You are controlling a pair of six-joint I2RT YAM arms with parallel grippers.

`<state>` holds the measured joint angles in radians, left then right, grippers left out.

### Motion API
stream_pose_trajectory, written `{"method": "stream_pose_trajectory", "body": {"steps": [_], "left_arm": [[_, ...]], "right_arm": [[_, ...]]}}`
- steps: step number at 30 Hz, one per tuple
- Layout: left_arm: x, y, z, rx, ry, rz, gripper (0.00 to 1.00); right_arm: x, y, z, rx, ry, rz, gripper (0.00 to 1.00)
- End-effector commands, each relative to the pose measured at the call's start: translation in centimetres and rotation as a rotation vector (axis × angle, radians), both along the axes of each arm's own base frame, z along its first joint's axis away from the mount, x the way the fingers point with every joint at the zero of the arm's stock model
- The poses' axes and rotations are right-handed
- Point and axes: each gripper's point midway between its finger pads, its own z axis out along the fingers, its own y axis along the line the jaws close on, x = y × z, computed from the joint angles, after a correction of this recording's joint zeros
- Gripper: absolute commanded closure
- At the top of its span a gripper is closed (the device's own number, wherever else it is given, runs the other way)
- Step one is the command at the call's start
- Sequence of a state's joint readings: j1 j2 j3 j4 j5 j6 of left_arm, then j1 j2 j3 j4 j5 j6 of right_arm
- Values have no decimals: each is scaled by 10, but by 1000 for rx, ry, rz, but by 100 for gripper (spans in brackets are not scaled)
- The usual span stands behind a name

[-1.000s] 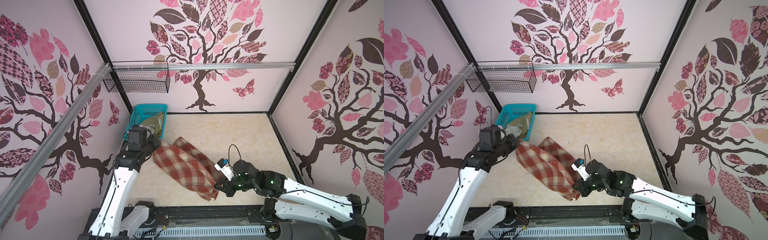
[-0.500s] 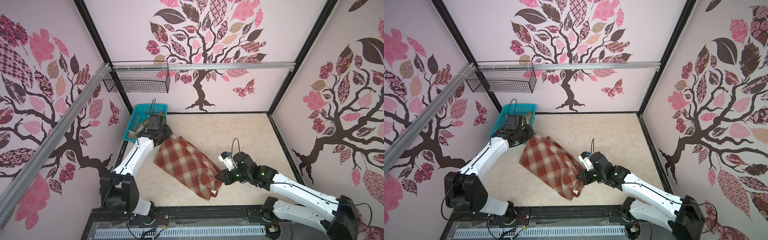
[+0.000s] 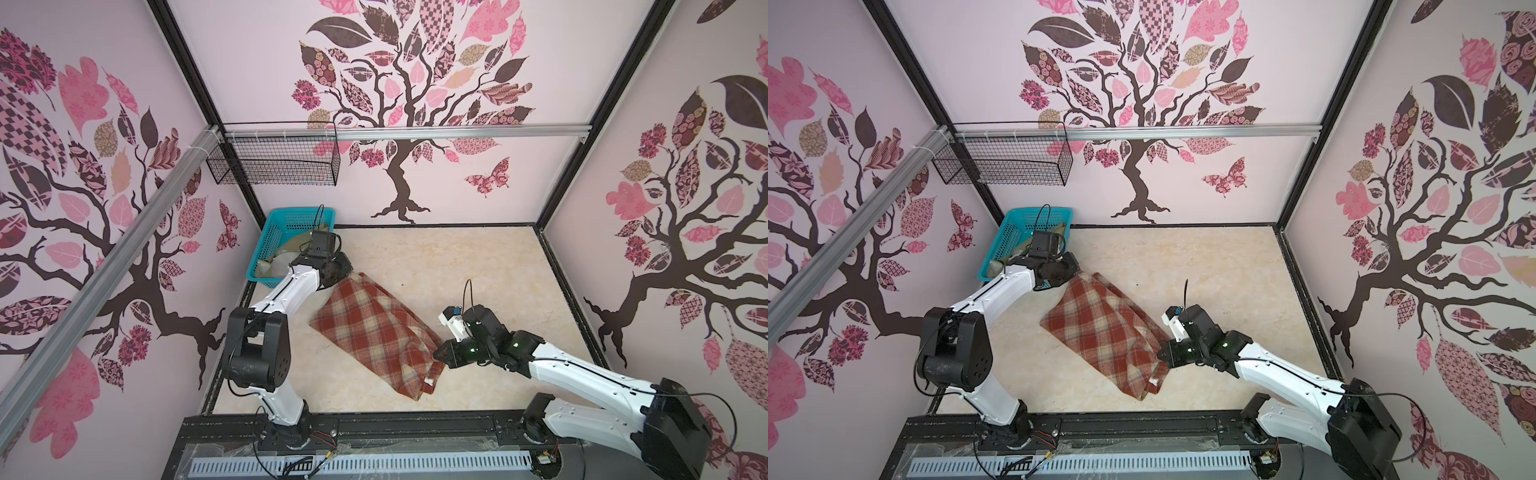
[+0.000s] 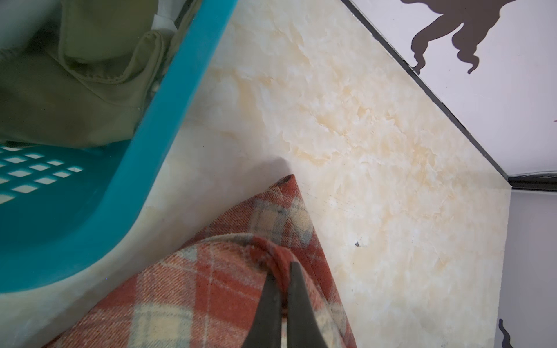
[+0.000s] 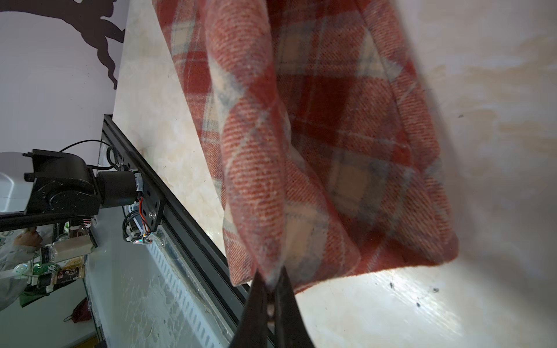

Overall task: Fold and stack skirts
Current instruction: Fold the skirt at the center of the table.

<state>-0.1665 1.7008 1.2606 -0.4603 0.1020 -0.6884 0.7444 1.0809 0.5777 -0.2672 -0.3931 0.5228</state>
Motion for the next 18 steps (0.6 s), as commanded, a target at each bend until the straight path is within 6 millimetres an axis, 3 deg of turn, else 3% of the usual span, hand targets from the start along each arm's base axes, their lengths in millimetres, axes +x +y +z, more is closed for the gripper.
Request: {"method": "stream_pose_trajectory", "body": {"steps": [1, 18], "left_arm": [[17, -5, 13, -16, -59, -9, 100], [21, -9, -21, -15, 0, -18, 100]], "right_arm": [[4, -3, -6, -20, 13, -28, 100], [12, -16, -33, -124, 34, -101, 98]]}}
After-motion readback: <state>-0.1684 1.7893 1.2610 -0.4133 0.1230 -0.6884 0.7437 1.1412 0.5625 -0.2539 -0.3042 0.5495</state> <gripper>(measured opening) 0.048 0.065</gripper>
